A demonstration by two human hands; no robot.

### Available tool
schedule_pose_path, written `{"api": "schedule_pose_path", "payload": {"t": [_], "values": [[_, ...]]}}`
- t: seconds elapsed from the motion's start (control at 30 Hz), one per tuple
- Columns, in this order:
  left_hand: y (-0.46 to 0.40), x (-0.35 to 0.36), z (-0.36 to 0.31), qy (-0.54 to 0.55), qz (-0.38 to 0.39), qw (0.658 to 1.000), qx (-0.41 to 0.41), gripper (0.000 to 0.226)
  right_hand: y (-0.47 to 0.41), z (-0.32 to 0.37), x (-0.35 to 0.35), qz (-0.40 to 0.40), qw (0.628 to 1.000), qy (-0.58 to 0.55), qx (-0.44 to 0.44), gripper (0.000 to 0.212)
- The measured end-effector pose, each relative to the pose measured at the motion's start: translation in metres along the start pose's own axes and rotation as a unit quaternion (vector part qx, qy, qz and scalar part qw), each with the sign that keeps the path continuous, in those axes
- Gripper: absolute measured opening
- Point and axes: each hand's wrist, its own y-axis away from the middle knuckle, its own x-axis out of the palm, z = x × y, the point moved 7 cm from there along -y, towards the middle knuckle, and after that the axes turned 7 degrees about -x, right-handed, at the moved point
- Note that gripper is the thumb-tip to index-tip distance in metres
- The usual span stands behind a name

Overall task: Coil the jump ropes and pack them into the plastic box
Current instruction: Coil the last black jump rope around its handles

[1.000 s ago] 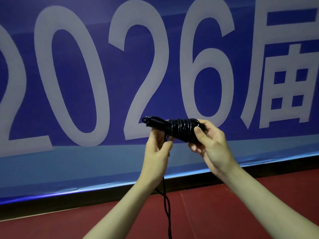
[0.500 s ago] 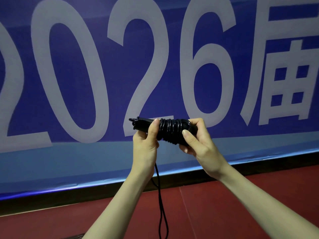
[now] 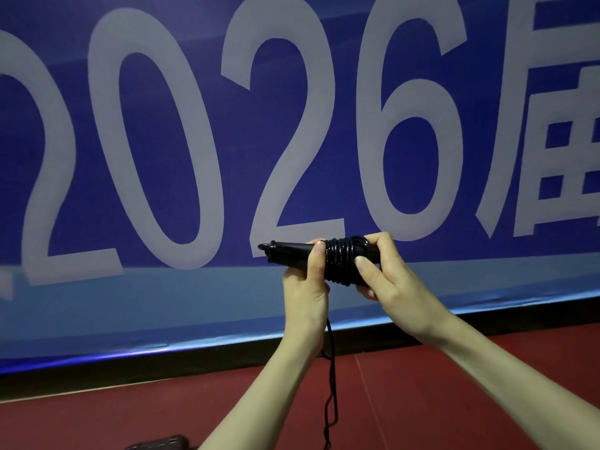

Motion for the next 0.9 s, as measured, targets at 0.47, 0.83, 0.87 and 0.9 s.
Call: {"api": "schedule_pose_path", "payload": {"t": [0.47, 0.83, 0.87, 0.9], "values": [[-0.008, 0.003, 0.014, -0.193, 0.107, 0.974, -0.048, 0.050, 0.006, -0.024, -0.021, -0.034, 0.998, 0.013, 0.057, 0.073], [-0.011, -0.001, 0.007, -0.198, 0.200, 0.956, -0.078, 0.032, 0.005, -0.013, -0.023, -0.036, 0.996, 0.083, 0.001, 0.056], [-0.012, -0.005, 0.008, -0.152, 0.187, 0.966, -0.092, 0.029, 0.005, -0.012, -0.024, -0.043, 0.994, 0.096, -0.003, 0.056], [-0.012, -0.009, 0.008, -0.103, 0.170, 0.974, -0.104, 0.031, 0.004, -0.010, -0.024, -0.048, 0.993, 0.105, -0.004, 0.056]]}}
